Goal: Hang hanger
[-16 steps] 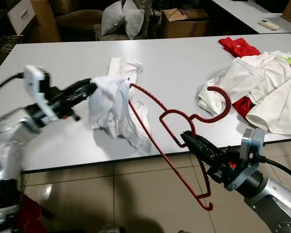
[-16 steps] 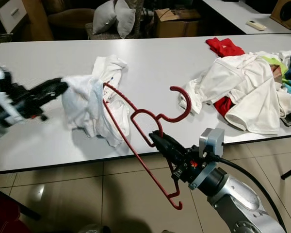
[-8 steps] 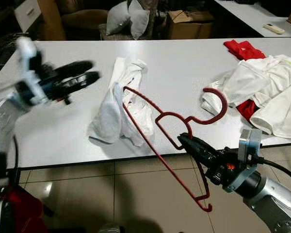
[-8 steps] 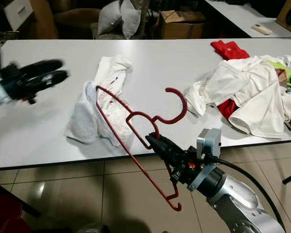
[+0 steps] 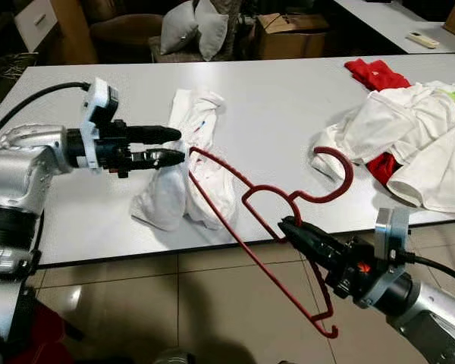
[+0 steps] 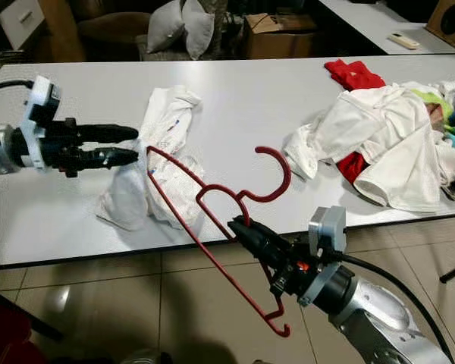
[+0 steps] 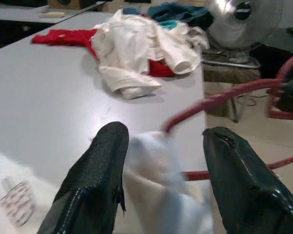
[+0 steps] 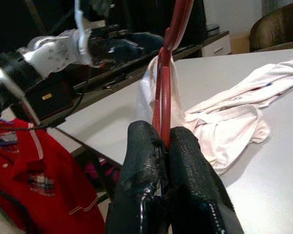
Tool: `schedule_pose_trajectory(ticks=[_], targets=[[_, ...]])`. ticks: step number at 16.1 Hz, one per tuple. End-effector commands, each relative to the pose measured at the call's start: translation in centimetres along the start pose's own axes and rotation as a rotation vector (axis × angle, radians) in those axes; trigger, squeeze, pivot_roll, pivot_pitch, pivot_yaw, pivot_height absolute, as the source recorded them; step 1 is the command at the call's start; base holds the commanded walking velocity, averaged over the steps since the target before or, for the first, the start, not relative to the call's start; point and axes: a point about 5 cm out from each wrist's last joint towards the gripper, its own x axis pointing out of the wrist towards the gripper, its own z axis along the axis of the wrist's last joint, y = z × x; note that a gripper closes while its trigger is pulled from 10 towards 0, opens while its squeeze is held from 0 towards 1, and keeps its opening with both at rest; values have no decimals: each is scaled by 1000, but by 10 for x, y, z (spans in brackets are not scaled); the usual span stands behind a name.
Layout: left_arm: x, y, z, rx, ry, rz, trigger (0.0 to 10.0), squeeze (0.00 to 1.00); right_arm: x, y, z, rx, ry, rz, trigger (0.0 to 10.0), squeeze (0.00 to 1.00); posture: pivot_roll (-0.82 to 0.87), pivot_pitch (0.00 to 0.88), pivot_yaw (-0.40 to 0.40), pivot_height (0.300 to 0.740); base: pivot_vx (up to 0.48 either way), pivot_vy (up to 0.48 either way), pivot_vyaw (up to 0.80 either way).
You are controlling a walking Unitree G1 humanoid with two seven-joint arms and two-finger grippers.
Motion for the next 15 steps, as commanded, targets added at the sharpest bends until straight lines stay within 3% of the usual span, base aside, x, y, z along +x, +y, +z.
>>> schedule_pose_trajectory(ticks=[1,3,6,12,13,14,15], targets=[[-1,4,2,15,23,6,10000,0,-2,4,6,-23,-13,30,10000,0,-3,23,30,740,0,0,0],[0,7,-3,3,38,-1,10000,0,-3,5,6,-24,-7,41,10000,0,-4,22,29,740,0,0,0],[-5,17,-7,9,47,76,10000,0,-4,5,7,-31,-3,48,10000,0,-12,12,27,740,0,0,0],[-13,12,-19,-97,55,-17,9569,0,-5,3,8,-37,1,55,10000,0,-7,5,20,740,0,0,0],[-13,12,-20,-98,65,-23,7882,0,-4,3,8,-37,1,55,10000,0,-7,5,20,740,0,0,0],[-14,12,-23,-104,84,-34,784,0,-4,3,8,-36,0,56,10000,0,-7,5,20,740,0,0,0],[-16,12,-25,-111,101,-40,0,0,-4,3,8,-37,1,56,10000,0,-7,9,20,740,0,0,0]])
